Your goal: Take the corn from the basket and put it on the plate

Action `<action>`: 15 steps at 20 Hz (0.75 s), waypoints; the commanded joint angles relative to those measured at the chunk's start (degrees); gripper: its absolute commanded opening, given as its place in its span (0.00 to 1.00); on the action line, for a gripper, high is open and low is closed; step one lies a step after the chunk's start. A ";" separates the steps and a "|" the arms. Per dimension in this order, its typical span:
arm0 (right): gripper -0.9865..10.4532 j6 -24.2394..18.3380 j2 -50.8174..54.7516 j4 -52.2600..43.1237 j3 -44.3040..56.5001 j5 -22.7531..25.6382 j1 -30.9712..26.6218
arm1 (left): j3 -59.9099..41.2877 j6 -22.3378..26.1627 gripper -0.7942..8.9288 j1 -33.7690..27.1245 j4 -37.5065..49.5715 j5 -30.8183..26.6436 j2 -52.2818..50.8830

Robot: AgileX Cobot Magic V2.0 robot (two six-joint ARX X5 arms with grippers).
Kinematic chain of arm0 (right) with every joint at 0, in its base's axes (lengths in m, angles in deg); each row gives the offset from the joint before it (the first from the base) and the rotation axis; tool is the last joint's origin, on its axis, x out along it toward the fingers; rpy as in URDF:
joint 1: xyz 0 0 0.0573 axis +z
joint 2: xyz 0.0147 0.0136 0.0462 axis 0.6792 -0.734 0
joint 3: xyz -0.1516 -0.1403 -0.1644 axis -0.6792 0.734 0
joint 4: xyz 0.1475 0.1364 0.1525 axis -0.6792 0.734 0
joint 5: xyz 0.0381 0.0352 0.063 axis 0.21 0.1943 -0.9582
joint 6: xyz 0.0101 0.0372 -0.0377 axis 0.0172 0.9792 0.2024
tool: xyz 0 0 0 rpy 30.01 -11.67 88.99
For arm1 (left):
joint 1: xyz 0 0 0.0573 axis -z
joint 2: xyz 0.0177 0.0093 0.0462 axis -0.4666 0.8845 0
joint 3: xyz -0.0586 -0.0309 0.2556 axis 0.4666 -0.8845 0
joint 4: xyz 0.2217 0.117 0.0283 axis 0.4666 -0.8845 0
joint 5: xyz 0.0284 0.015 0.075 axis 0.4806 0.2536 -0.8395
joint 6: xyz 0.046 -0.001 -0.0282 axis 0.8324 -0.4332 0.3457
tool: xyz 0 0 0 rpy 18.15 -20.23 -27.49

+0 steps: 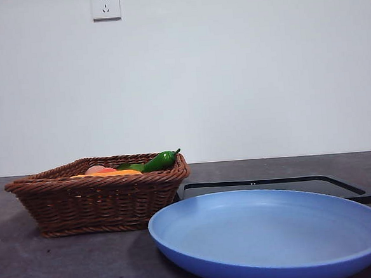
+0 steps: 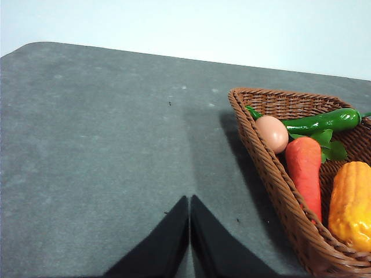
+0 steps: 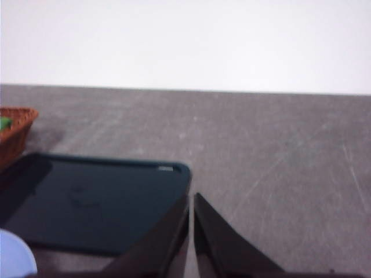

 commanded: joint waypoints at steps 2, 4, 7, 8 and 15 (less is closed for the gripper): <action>0.09 3.89 0.04 -3.45 0.35 0.00 -0.04 | -1.36 -2.03 0.09 -0.09 -0.39 0.09 0.00; 0.09 5.55 0.04 -4.46 0.33 0.02 -0.04 | -1.36 -4.17 0.09 -0.09 -0.39 0.07 0.00; 0.09 6.05 0.04 -4.68 0.20 0.07 -0.04 | -1.36 -5.90 0.09 -0.09 -0.42 0.07 0.00; 0.09 6.12 0.04 -4.66 0.15 0.04 -0.04 | -1.36 -6.19 0.09 -0.09 -0.42 0.07 0.00; 0.09 12.92 0.04 -4.72 -0.04 -1.49 -0.04 | 0.35 -13.38 0.09 -0.09 -0.44 0.11 0.00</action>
